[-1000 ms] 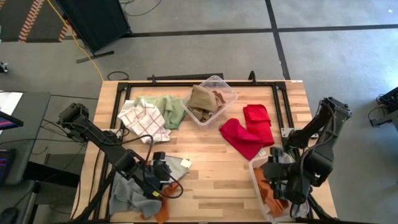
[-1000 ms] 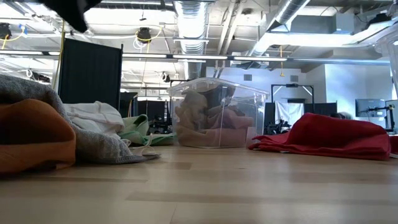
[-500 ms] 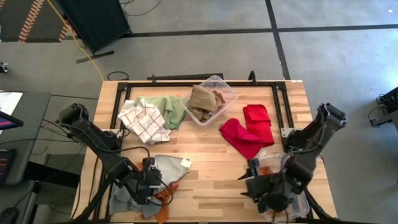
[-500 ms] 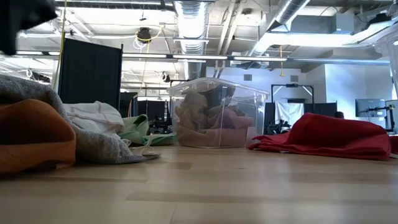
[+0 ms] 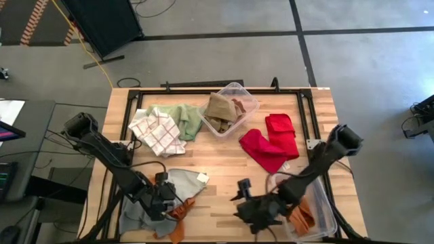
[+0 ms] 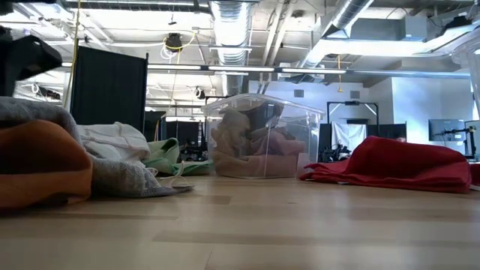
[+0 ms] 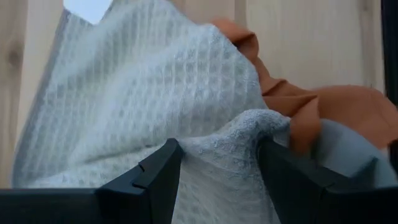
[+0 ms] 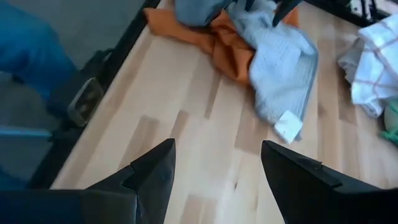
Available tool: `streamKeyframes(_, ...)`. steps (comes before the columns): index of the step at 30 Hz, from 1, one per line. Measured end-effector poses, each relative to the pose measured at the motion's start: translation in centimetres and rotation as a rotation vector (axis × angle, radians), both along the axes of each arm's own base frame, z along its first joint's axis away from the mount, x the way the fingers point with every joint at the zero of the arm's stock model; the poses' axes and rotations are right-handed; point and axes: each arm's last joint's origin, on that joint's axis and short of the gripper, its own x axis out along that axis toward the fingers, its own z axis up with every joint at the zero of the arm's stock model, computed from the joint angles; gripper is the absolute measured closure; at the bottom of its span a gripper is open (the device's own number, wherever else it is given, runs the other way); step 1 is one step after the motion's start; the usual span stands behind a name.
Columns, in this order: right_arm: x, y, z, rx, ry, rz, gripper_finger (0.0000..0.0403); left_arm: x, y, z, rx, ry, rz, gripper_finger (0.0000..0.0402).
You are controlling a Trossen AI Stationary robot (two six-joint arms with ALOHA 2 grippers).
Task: Sort towels by color in basket
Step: Put the light gray towel into the top transparent bin
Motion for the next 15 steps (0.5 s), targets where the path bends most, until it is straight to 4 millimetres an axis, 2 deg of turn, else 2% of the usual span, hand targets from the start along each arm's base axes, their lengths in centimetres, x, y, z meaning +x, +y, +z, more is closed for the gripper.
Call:
streamKeyframes(5, 3.3, -1.8, -1.9, -0.019, -0.025, -0.014, 0.0134, 0.6, 0.8, -0.2, 0.069, -0.030, -0.035, 0.0248)
streamKeyframes(12, 7.8, -5.3, -4.1, 0.055, -0.076, 0.014, 0.0134, 1.6, 1.9, -0.2, 0.200, -0.045, -0.193, 0.0383)
streamKeyframes(15, 9.5, -6.8, -4.8, 0.098, -0.125, 0.009, 0.0134, 2.6, 3.2, -0.1, 0.265, -0.061, -0.212, 0.0392)
